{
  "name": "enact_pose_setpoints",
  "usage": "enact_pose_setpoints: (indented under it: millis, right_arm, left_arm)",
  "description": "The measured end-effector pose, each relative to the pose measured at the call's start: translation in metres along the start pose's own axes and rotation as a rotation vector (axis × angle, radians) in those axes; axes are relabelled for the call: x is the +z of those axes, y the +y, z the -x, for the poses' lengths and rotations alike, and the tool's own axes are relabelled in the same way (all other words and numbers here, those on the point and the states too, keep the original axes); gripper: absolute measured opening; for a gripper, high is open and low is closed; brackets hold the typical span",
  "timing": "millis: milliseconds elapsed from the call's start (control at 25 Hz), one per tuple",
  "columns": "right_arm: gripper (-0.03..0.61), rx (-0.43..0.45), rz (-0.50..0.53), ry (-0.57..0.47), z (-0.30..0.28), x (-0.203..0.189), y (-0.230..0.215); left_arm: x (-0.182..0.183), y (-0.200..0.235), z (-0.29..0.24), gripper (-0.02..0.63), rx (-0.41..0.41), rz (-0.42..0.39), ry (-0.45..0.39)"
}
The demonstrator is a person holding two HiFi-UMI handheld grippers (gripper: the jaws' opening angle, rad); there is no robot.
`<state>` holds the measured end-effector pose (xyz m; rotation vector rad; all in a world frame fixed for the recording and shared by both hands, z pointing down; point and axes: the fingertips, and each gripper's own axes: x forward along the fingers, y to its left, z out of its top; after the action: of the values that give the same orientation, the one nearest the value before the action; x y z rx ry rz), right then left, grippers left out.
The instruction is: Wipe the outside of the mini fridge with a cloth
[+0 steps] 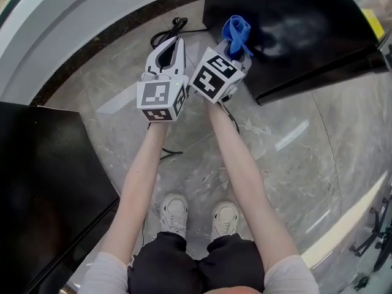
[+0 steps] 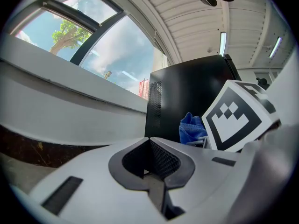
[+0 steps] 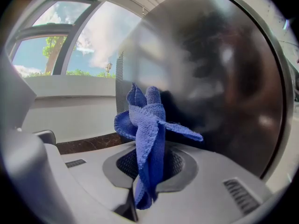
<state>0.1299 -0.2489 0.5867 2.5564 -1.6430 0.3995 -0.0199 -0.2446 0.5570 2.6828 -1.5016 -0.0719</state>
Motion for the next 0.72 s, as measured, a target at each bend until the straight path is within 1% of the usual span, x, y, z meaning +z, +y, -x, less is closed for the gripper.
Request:
enact_pose_setpoints:
  millis: [120, 320, 440, 560, 720]
  right_arm:
    - [0.083, -0.014, 0.001, 0.01, 0.011, 0.0, -0.011]
    - [0.083, -0.03, 0.034, 0.016, 0.028, -0.001, -0.028]
    - [0.083, -0.031, 0.061, 0.01, 0.038, 0.002, -0.038]
    - [0.083, -0.04, 0.086, 0.01, 0.049, -0.001, -0.052]
    - [0.083, -0.045, 0.092, 0.024, 0.063, -0.004, -0.066]
  left_arm:
    - [0.008, -0.005, 0.007, 0.005, -0.002, -0.006, -0.012]
    - [0.013, -0.015, 0.017, 0.005, -0.005, 0.01, -0.02]
    - [0.016, -0.025, 0.02, 0.005, -0.02, 0.002, -0.02]
    - [0.013, -0.035, 0.024, 0.005, -0.029, -0.013, -0.01]
    - [0.006, -0.047, 0.03, 0.005, -0.031, 0.002, 0.006]
